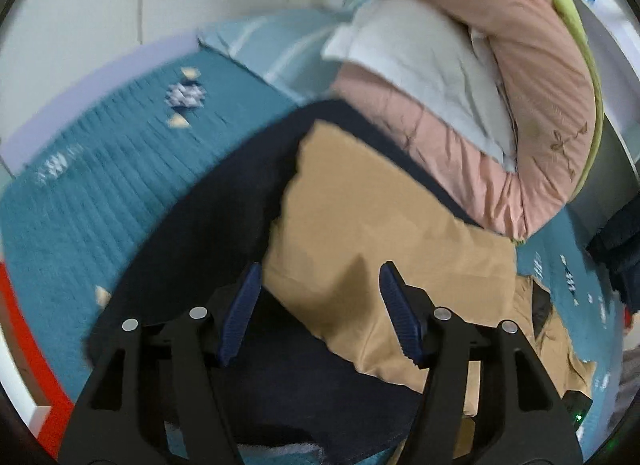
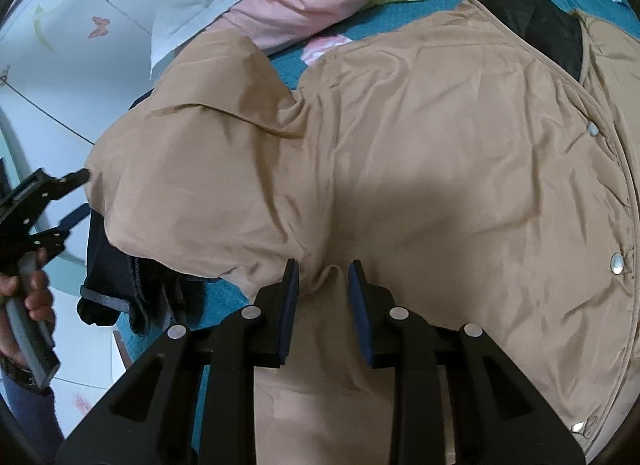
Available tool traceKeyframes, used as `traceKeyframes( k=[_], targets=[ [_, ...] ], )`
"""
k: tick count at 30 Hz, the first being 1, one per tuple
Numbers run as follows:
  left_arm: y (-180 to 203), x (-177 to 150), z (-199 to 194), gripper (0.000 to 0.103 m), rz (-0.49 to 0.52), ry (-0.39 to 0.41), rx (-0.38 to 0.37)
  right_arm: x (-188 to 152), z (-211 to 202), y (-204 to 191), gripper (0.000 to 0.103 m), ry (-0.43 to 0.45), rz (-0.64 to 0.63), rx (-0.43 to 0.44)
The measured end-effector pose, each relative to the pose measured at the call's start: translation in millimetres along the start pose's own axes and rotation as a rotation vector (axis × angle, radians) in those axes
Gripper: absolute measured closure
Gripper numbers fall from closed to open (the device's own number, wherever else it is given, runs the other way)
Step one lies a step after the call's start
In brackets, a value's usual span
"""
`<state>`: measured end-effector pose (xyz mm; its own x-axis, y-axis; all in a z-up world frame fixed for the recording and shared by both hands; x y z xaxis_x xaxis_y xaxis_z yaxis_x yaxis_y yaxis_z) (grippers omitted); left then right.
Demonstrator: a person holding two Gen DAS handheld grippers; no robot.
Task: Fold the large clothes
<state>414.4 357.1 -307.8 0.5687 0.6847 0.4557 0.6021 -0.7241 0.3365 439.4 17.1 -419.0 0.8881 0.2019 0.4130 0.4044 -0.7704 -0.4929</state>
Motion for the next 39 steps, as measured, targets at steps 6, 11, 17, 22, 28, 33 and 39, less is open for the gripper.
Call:
traceKeyframes(
  k=[6,11,17,22,28,33,39],
  targets=[
    [1,4,28,0.052,0.013,-0.009,0.071,-1,6,-3,0.077,-0.007,-0.004,-0.011],
    [-3,4,8,0.091,0.035,0.058,0.040,-4,21,-5,0.077,-0.039,-0.010,-0.033],
    [35,0,-62,0.093,0.070,0.170,-0.132,-6,11,2,0.077,-0.026,-0.012,-0.018],
    [121,-27,-122,0.093,0.200,0.216,-0.352,-8,-48,25,0.077,0.043,-0.044,-0.034],
    [232,-95,-120,0.093,0.348,0.118,-0.503,-33,-151,88,0.077,0.135,-0.030,-0.181],
    [305,-183,-62,0.093,0.464,0.015,-0.491,-74,-239,147,0.077,0.246,0.054,-0.349],
    [343,-275,22,0.093,0.550,-0.140,-0.385,-121,-302,223,0.075,0.288,0.232,-0.525]
  ],
)
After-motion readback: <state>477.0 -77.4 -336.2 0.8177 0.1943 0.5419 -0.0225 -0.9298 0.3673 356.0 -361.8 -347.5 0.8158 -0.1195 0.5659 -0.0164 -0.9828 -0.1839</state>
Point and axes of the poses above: each gripper's, at about its wrist camera, not at the fingertips, and z roughly the way its jaws point, y to its right, x to its top, the point moved 1 cm from there along z, roughly the way its jaws point, and after that the axes turned 9 degrees about -z, right-handed, at the moved point
